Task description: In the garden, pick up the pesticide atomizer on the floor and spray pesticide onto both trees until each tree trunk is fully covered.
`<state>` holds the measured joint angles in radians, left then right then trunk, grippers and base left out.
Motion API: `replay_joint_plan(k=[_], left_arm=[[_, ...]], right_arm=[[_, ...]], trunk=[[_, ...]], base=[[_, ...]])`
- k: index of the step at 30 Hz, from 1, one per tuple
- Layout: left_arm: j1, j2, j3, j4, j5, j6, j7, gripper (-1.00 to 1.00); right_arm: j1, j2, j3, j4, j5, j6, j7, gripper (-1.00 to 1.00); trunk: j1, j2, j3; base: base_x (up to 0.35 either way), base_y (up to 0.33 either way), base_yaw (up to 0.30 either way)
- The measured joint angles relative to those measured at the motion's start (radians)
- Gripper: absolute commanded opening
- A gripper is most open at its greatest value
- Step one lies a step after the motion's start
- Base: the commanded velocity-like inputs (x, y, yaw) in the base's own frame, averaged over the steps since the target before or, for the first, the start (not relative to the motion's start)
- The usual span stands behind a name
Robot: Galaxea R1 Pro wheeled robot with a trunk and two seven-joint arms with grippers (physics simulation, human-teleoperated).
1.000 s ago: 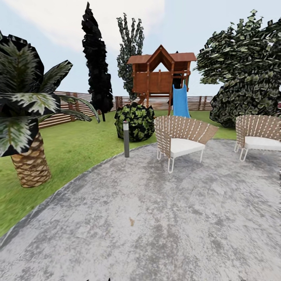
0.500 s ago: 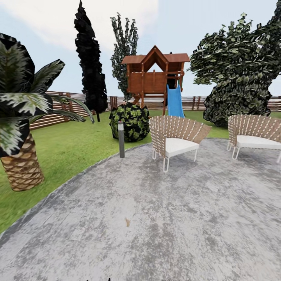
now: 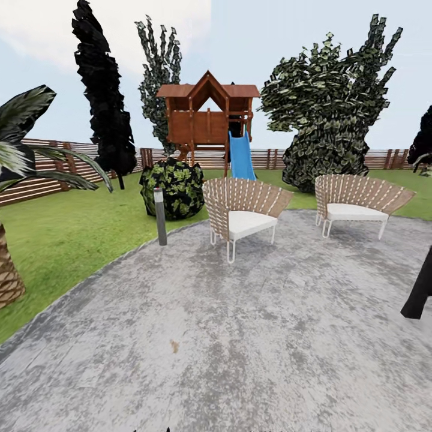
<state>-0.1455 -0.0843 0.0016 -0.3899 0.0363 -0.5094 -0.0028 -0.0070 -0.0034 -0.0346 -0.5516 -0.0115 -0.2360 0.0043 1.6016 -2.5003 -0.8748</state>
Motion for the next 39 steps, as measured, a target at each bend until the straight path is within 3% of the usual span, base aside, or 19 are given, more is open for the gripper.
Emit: replay_joint_plan(k=[39], left_arm=[[0.002, 0.002, 0.0, -0.058, 0.003, -0.002, 0.001, 1.0]], right_arm=[[0.0, 0.0, -0.001, 0.0, 0.0, 0.0, -0.002, 1.0]], trunk=[[0.0, 0.0, 0.032]], base=[[0.0, 0.0, -0.256]])
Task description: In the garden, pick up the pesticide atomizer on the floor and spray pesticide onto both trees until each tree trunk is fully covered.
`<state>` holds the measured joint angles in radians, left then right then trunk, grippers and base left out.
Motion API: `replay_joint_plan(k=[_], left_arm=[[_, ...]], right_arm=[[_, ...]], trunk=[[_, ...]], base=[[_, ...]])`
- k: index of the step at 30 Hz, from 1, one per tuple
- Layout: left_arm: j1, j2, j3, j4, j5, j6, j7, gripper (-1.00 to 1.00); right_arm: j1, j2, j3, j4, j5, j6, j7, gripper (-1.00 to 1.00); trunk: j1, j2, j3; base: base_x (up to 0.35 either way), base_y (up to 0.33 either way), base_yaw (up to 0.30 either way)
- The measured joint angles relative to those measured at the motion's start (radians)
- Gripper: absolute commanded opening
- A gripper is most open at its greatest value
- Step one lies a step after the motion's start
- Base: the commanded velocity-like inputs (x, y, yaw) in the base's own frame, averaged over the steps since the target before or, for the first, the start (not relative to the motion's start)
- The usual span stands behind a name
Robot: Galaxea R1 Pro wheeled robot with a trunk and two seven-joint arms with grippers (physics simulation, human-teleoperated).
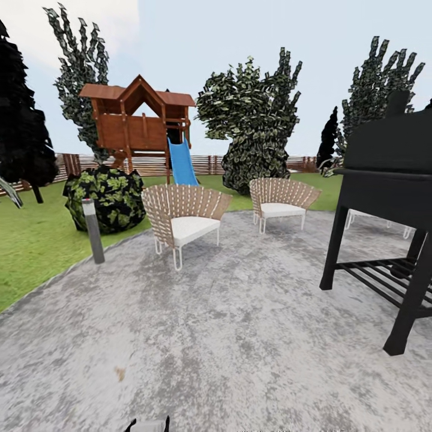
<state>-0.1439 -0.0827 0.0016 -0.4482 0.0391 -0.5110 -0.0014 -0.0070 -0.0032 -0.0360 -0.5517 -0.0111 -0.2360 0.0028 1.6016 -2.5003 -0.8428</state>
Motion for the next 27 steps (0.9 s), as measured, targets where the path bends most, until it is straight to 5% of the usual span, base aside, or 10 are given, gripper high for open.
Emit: replay_joint_plan(k=[23, 27], left_arm=[[0.0, 0.029, 0.0, -0.002, -0.005, 0.003, 0.0, 1.0], [0.0, 0.029, 0.0, -0.002, -0.007, 0.003, -0.001, 1.0]], right_arm=[[0.0, -0.001, 0.0, 0.0, -0.001, 0.0, 0.0, 1.0], [0.0, 0.0, -0.026, 0.0, -0.001, 0.0, 0.0, 1.0]], trunk=[[0.0, 0.0, -0.012], [0.0, 0.0, -0.015]], base=[[0.0, 0.0, -0.288], [0.0, 0.0, -0.261]])
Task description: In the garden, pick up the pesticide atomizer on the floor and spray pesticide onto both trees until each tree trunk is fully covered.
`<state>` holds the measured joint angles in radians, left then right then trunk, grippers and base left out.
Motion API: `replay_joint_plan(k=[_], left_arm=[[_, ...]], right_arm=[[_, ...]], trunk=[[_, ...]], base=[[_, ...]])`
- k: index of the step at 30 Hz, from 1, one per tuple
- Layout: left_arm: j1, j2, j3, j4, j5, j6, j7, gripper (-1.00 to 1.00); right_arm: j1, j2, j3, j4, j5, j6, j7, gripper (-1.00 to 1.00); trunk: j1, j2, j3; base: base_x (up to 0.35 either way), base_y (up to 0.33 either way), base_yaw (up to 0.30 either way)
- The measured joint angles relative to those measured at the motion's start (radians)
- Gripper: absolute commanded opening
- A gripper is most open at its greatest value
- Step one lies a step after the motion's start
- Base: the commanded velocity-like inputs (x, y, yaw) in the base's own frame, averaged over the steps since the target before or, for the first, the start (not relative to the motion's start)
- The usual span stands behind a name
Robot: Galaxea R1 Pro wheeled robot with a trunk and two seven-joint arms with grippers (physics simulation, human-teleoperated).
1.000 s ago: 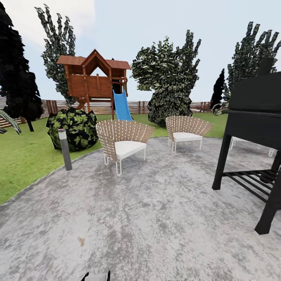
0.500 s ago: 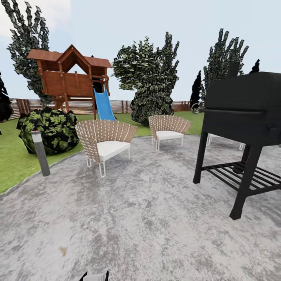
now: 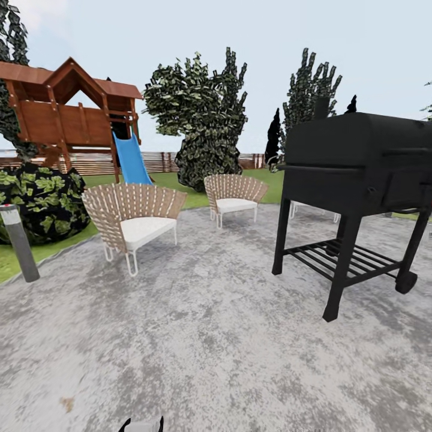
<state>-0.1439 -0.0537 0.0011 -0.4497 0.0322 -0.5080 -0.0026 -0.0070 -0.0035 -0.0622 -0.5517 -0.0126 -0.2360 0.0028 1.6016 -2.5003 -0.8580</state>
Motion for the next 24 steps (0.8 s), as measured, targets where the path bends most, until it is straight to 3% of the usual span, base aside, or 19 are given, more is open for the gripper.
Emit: replay_joint_plan(k=[9, 24], left_arm=[[0.0, 0.0, 0.0, 0.001, 0.0, 0.0, 0.001, 1.0], [0.0, 0.003, 0.0, 0.002, 0.004, -0.001, 0.001, 1.0]], right_arm=[[0.0, 0.0, -0.088, 0.0, 0.001, 0.0, 0.004, 1.0], [0.0, 0.0, -0.095, 0.002, 0.001, 0.0, 0.004, 1.0]], trunk=[[0.0, 0.0, -0.008], [0.0, 0.0, -0.021]], base=[[0.0, 0.0, -0.254], [0.0, 0.0, -0.257]])
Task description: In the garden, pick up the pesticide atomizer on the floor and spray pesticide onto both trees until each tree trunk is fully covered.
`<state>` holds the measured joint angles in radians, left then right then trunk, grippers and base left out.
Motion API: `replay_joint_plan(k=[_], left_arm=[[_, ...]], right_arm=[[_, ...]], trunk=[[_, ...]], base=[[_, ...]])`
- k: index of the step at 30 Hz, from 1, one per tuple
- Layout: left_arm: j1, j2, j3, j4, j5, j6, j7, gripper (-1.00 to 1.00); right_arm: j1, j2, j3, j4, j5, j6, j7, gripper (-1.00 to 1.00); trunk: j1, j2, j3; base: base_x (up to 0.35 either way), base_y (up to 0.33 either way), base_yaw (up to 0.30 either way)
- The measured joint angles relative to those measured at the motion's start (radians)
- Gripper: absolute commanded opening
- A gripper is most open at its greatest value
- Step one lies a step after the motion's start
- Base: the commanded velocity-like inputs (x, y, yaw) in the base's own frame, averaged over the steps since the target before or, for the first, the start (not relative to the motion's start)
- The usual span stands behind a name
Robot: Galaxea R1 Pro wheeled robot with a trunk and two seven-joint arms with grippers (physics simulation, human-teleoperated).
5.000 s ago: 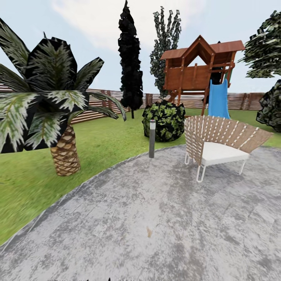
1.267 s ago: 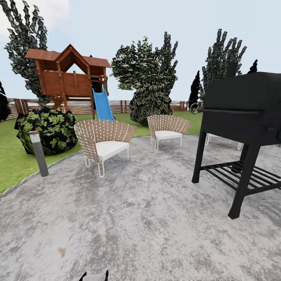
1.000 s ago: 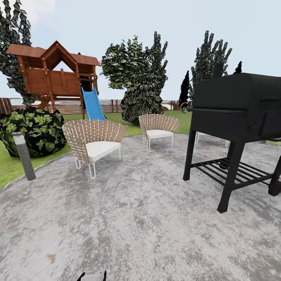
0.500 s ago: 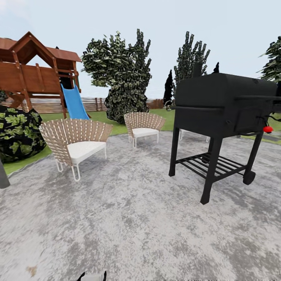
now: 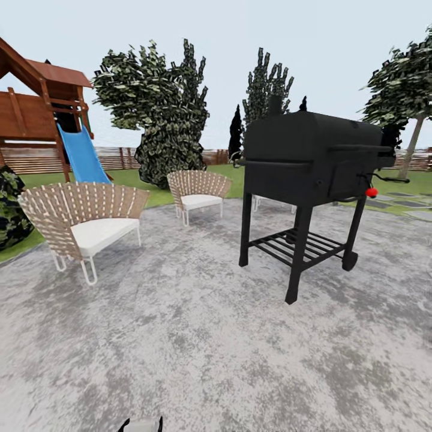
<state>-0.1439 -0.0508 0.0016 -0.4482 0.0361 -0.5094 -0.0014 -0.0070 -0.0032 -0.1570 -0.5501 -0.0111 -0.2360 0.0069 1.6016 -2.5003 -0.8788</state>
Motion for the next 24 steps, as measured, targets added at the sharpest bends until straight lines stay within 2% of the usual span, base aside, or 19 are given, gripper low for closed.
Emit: replay_joint_plan(k=[24], left_arm=[[0.001, 0.0, 0.0, 0.0, 0.0, 0.0, 0.0, 1.0]], right_arm=[[0.0, 0.0, 0.0, 0.002, 0.0, 0.0, 0.0, 1.0]], trunk=[[0.0, 0.0, -0.016]], base=[[0.0, 0.0, -0.265]])
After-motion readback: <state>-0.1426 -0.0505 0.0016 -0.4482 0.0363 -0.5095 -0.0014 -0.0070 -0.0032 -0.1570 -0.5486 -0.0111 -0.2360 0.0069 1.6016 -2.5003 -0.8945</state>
